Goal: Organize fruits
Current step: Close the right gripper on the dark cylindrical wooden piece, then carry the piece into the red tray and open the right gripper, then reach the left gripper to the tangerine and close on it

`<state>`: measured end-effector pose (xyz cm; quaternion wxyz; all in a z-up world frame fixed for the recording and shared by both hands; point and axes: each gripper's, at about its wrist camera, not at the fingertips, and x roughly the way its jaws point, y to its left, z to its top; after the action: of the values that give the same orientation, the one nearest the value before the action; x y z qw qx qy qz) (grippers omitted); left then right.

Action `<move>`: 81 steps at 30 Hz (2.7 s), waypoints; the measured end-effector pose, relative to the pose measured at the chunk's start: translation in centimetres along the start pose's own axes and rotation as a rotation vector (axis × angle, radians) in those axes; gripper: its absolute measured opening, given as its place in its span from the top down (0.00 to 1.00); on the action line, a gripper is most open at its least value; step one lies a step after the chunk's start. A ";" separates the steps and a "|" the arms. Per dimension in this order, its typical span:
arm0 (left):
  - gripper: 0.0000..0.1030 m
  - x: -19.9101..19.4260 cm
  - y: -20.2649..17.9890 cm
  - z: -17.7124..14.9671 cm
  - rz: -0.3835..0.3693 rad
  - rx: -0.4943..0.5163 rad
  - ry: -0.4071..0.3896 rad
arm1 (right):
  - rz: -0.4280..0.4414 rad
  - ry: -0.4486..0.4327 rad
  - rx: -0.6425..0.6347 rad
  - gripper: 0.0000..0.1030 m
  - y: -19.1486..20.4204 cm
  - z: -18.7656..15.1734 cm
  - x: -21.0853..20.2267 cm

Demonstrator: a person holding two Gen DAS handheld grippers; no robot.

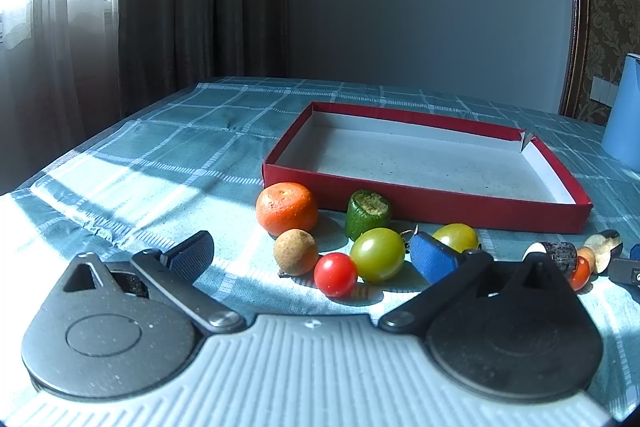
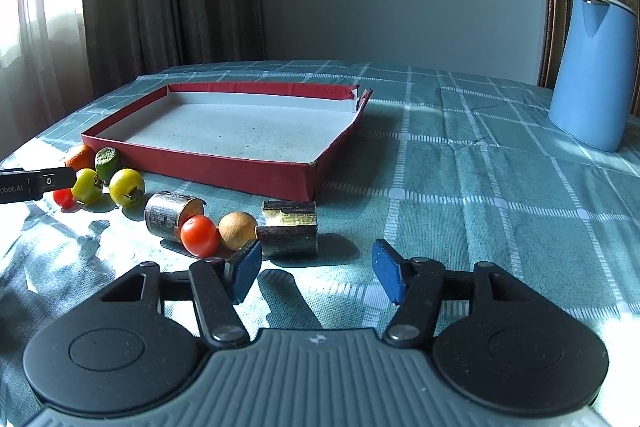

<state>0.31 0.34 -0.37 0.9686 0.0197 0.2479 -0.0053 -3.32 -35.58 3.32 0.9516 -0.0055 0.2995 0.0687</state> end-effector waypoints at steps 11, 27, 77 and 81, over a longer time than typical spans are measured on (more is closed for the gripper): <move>0.00 0.1 0.0 0.1 -0.004 0.000 0.007 | 0.045 0.020 -0.053 0.51 0.7 0.8 1.4; 0.00 0.1 0.0 0.1 -0.015 -0.012 0.004 | 0.061 -0.120 -0.060 0.68 1.9 5.5 0.2; 0.00 7.1 4.4 5.6 0.069 -0.077 0.231 | 0.085 -0.090 0.186 0.12 -2.4 0.4 0.8; 0.00 7.8 4.3 5.7 0.040 -0.087 0.247 | 0.083 -0.083 0.186 0.12 -2.4 0.4 0.9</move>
<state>9.94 4.44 1.01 0.9306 -0.0167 0.3646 0.0271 -2.00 -37.82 3.08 0.9559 0.0982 0.2648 0.0801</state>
